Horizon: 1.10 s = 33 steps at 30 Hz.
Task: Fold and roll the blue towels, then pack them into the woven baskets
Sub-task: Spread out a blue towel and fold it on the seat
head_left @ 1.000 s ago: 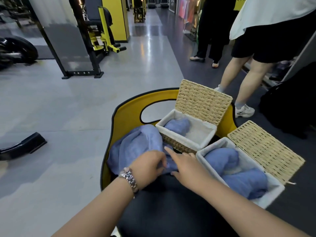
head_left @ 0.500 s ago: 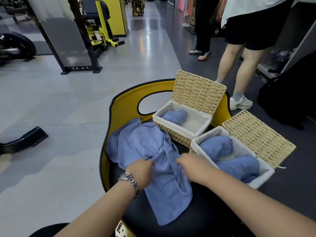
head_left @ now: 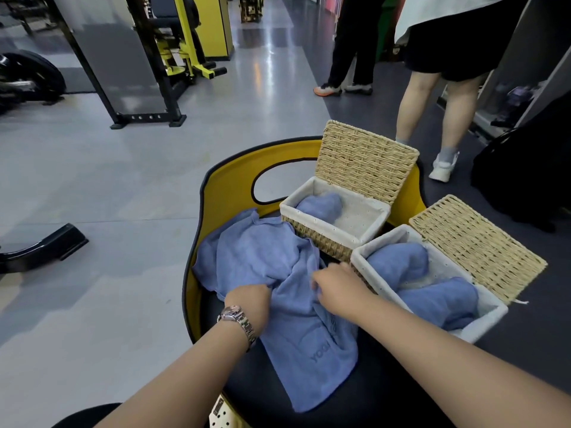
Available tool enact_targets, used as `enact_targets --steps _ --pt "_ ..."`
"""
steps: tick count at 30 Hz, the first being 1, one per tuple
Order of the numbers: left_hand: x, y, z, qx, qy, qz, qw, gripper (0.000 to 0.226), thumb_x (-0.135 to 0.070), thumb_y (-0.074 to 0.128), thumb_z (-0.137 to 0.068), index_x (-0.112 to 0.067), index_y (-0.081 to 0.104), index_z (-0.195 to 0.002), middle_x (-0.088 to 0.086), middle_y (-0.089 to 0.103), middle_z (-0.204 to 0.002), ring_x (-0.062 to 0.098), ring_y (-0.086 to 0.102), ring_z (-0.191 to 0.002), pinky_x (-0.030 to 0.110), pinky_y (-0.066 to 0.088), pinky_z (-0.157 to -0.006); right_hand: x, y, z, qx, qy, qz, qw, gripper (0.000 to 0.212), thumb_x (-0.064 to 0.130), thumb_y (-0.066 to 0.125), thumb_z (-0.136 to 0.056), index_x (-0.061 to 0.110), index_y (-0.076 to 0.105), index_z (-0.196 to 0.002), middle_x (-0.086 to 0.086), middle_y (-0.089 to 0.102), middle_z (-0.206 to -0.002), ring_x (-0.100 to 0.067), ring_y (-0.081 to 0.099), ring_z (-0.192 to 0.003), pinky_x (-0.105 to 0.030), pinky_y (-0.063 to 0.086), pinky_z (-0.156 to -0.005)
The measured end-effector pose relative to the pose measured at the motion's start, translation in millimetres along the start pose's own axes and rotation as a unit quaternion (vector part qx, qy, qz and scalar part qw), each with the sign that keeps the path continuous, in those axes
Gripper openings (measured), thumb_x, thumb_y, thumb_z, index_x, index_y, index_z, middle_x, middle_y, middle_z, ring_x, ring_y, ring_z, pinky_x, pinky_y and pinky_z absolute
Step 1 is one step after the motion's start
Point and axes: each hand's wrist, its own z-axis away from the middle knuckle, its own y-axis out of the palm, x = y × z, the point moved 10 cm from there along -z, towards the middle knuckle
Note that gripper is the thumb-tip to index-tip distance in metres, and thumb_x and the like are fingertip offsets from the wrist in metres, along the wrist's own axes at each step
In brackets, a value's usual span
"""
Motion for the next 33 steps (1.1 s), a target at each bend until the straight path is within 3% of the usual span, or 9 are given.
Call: enact_targets --steps 5,8,12,16,19,21,26,30,33 --pt "-10 48 32 0.301 0.087 -0.023 0.949 0.029 -0.023 0.058 -0.090 -0.010 0.067 -0.113 0.008 0.068 -0.115 0.020 0.063 -0.092 0.024 0.047 -0.078 -11 62 47 0.366 -0.016 0.047 0.929 0.019 0.022 0.065 -0.082 0.006 0.070 -0.091 -0.008 0.064 -0.078 -0.021 0.057 -0.067 -0.025 0.042 -0.059" --pt "1 40 19 0.231 0.049 -0.014 0.972 0.031 -0.020 0.047 -0.094 -0.005 0.063 -0.116 0.012 0.065 -0.118 0.026 0.061 -0.106 0.024 0.043 -0.072 -22 33 25 0.176 0.032 -0.032 0.983 0.017 0.024 0.056 -0.089 0.014 0.048 -0.078 -0.010 0.063 -0.089 -0.026 0.056 -0.079 -0.029 0.038 -0.066" --pt "20 38 7 0.118 -0.021 0.062 0.991 0.034 -0.026 0.046 -0.084 -0.013 0.059 -0.113 0.009 0.065 -0.114 0.029 0.061 -0.104 0.031 0.046 -0.079 -28 38 11 0.023 0.075 -0.213 0.974 0.030 0.022 0.055 -0.092 0.016 0.045 -0.119 -0.011 0.056 -0.102 -0.028 0.058 -0.092 -0.032 0.042 -0.072" --pt "9 31 9 0.075 -0.001 0.140 0.987 0.021 -0.022 0.049 -0.088 -0.013 0.063 -0.100 0.008 0.067 -0.107 0.028 0.062 -0.099 0.030 0.048 -0.079 -24 48 7 0.061 0.056 -0.239 0.967 0.019 0.006 0.058 -0.080 0.019 0.063 -0.094 0.001 0.061 -0.092 -0.019 0.061 -0.085 -0.030 0.051 -0.075" --pt "3 49 20 0.218 0.046 0.062 0.973 0.017 -0.015 0.058 -0.083 -0.010 0.070 -0.094 0.009 0.070 -0.089 0.017 0.069 -0.076 0.028 0.052 -0.069 -14 62 21 0.254 -0.012 -0.109 0.961 0.013 0.009 0.073 -0.072 0.018 0.064 -0.077 0.005 0.060 -0.071 -0.015 0.059 -0.066 -0.023 0.049 -0.057" --pt "11 60 35 0.315 0.036 -0.009 0.948 0.015 -0.021 0.060 -0.077 -0.014 0.072 -0.083 0.002 0.067 -0.065 0.006 0.063 -0.053 0.021 0.047 -0.057 -15 58 25 0.264 -0.018 -0.063 0.962 0.014 0.015 0.071 -0.077 0.019 0.058 -0.072 -0.004 0.064 -0.077 -0.019 0.058 -0.071 -0.024 0.041 -0.054" --pt "27 41 24 0.161 -0.083 0.070 0.981 0.039 -0.024 0.051 -0.087 -0.008 0.040 -0.121 0.013 0.059 -0.120 0.031 0.059 -0.110 0.038 0.047 -0.087 -23 30 8 0.015 0.054 -0.229 0.972 0.032 0.021 0.060 -0.089 0.014 0.045 -0.117 -0.010 0.061 -0.107 -0.028 0.060 -0.098 -0.034 0.045 -0.075" --pt "22 40 28 0.117 -0.102 0.091 0.984 0.046 -0.010 0.047 -0.088 -0.006 0.027 -0.130 0.021 0.047 -0.125 0.034 0.058 -0.108 0.040 0.047 -0.088 -10 35 11 0.043 0.028 -0.230 0.972 0.026 0.009 0.049 -0.088 0.012 0.042 -0.113 -0.009 0.056 -0.090 -0.026 0.056 -0.078 -0.033 0.042 -0.062" --pt "10 37 24 0.092 -0.055 0.083 0.991 0.041 -0.004 0.045 -0.089 0.000 0.032 -0.128 0.016 0.050 -0.119 0.034 0.058 -0.109 0.034 0.046 -0.080 -17 50 18 0.196 0.035 -0.117 0.973 0.016 0.009 0.049 -0.090 0.018 0.044 -0.078 -0.013 0.065 -0.093 -0.020 0.051 -0.070 -0.023 0.035 -0.056"
